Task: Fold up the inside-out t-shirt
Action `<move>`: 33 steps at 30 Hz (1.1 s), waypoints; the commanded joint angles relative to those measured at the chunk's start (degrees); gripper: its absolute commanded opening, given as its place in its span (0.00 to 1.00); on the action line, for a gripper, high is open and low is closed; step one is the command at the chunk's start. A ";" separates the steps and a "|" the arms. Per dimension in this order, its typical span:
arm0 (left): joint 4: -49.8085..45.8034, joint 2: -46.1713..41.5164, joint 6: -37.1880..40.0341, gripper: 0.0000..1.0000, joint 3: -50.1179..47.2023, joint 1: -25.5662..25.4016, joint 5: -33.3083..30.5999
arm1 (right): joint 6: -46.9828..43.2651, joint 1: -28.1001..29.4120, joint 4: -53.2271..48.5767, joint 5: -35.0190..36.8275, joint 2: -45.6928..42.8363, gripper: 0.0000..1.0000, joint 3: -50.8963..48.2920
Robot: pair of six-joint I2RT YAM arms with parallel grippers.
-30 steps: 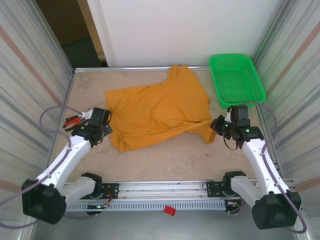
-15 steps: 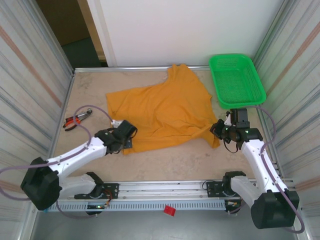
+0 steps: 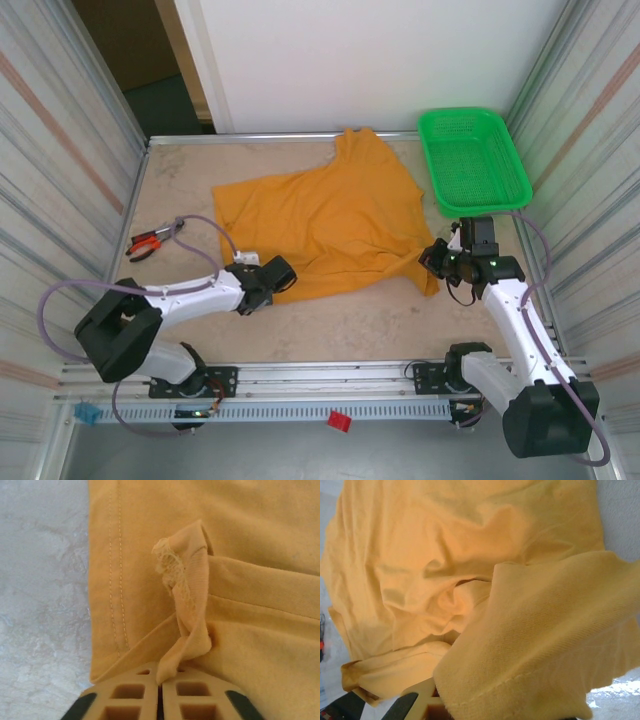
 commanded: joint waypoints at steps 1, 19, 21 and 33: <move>-2.07 -1.16 -0.25 0.00 1.86 0.58 -2.62 | -1.58 0.31 -0.07 -0.29 -0.31 0.00 -0.19; -4.29 -19.67 43.23 0.00 19.76 40.22 44.89 | 1.40 -10.85 -1.53 6.24 -3.16 0.00 8.36; -5.55 -18.36 46.25 0.00 22.97 41.70 48.71 | 1.35 -11.90 -1.93 6.27 -3.18 0.00 9.17; 1.06 -17.06 36.08 0.28 10.83 40.82 45.88 | -0.71 -8.94 -2.68 1.32 -3.77 0.00 0.77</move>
